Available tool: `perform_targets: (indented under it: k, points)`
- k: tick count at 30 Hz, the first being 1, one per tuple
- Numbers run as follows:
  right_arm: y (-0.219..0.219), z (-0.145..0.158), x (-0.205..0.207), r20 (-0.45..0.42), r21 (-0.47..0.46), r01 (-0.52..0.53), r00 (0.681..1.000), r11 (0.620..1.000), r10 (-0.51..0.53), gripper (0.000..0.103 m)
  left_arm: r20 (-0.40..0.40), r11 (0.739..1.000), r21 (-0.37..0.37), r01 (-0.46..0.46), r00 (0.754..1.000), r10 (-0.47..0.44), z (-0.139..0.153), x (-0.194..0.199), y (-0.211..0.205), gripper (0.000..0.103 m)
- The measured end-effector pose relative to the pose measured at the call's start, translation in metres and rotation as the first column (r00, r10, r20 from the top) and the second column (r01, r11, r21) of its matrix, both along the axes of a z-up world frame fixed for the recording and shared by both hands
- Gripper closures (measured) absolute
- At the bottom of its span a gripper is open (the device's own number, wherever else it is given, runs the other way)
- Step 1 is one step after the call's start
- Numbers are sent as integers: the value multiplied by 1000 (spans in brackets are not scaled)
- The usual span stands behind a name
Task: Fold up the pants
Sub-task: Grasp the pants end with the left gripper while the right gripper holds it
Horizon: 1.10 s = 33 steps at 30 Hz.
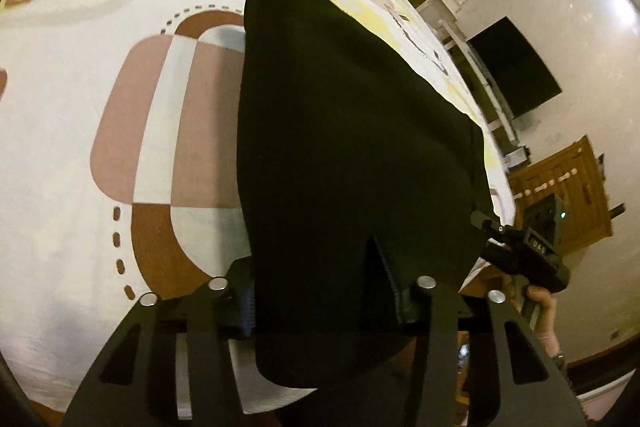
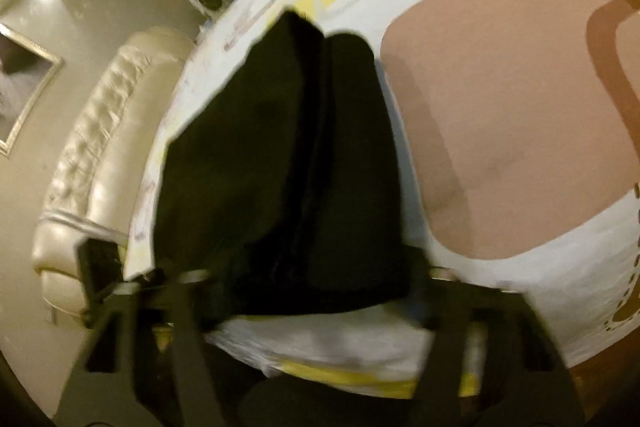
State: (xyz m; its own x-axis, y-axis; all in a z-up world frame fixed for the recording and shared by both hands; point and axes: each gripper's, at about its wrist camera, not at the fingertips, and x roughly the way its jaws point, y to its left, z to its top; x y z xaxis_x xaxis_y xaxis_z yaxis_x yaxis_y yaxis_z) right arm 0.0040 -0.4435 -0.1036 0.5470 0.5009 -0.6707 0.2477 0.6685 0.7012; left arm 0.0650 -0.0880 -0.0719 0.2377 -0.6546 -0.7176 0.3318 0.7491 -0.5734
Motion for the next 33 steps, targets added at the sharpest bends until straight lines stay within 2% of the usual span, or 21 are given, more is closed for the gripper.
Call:
perform_targets:
  k: [4, 8, 20, 23, 33]
  points:
    - [6, 10, -1, 20, -29, -10, 1000, 1000, 10, 64, 64, 998, 64, 11, 998, -15, 15, -6, -3, 67]
    - [14, 15, 1, 38, -27, -19, 999, 999, 20, 66, 87, 996, 94, -2, 996, -6, 22, -8, 2, 70]
    - [57, 12, 20, 59, 20, -108, 993, 994, 107, 66, 107, 986, 149, -78, 992, 62, 33, -13, 52, 70]
    - [65, 10, 22, 59, 27, -126, 991, 992, 124, 66, 94, 986, 140, -90, 993, 77, 30, -14, 63, 70]
    - [60, -1, 19, 45, 77, -118, 992, 990, 115, 64, 110, 986, 144, -88, 991, 72, 28, -15, 55, 66]
